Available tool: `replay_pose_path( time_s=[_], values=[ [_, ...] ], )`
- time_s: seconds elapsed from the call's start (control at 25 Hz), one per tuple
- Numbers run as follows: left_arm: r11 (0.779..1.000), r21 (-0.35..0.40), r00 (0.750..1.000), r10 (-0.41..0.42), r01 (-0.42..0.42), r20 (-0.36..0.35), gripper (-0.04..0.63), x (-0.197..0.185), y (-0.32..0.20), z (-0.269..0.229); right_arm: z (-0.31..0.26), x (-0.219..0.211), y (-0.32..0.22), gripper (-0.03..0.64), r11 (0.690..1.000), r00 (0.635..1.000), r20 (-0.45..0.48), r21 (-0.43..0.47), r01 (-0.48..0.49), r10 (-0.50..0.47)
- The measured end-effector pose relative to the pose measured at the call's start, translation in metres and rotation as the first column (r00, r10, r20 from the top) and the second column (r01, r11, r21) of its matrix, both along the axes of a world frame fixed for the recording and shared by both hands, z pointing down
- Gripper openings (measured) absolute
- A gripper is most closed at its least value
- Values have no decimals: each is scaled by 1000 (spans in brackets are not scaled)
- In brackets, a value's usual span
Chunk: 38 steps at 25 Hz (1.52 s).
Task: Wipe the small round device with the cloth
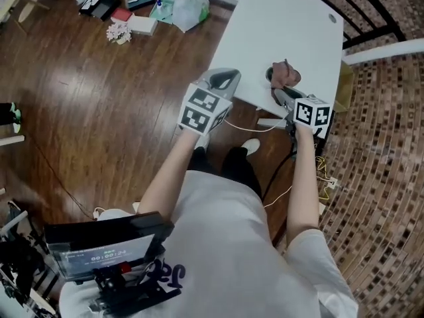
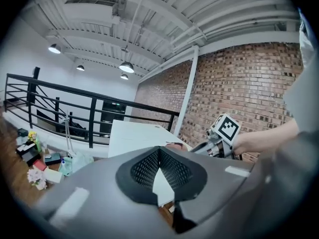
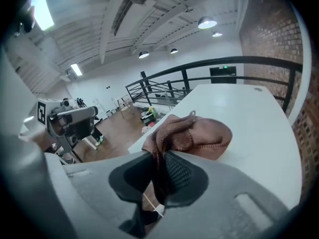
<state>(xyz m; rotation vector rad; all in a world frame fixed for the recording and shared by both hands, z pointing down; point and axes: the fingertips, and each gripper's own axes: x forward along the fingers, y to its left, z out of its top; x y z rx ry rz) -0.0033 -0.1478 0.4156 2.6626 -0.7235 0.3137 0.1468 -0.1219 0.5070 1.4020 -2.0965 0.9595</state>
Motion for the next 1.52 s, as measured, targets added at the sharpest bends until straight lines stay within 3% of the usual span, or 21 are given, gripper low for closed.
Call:
replay_pose_path(
  time_s=[0.12, 0.24, 0.28, 0.4, 0.64, 0.8, 0.96, 1.08, 1.24, 1.36, 1.52],
  values=[
    [1000, -11, 1000, 13, -13, -25, 17, -1, 10, -9, -9, -25, 31, 38, 997, 992, 98, 16, -77, 75],
    [1000, -8, 999, 7, -8, -50, 17, 8, 15, -15, -34, -37, 61, 38, 975, 951, 247, 80, -209, 184],
    [1000, -2, 999, 12, -12, -52, 17, 13, 19, -17, -43, -40, 71, 38, 971, 950, 257, 112, -209, 175],
    [999, 25, 998, 39, -38, -56, 17, 31, 43, -27, -69, -29, 106, 38, 958, 974, 174, 224, -180, 142],
    [994, 88, 996, 73, -68, -58, 17, 66, 121, -53, -144, 14, 205, 38, 839, 947, 185, 439, -320, 264],
    [985, 161, 997, 68, -60, -40, 17, 99, 208, -74, -172, 39, 306, 38, 763, 920, 224, 514, -392, 322],
    [961, 275, 999, 38, -36, -1, 17, 106, 302, -93, -175, 51, 389, 38, 708, 888, 277, 537, -460, 367],
    [954, 293, 998, 55, -59, 24, 17, 92, 348, -112, -185, 38, 414, 38, 704, 889, 305, 543, -457, 342],
    [941, 336, 999, 47, -40, -12, 17, 72, 372, -156, -229, 15, 429, 38, 686, 916, 258, 607, -402, 309],
    [919, 393, 997, 32, 0, -74, 17, 57, 376, -194, -272, 4, 432, 38, 638, 932, 162, 691, -341, 324],
    [894, 448, 991, 41, 20, -127, 17, 38, 371, -221, -314, -7, 427, 38, 566, 913, 78, 762, -314, 401]
  ],
)
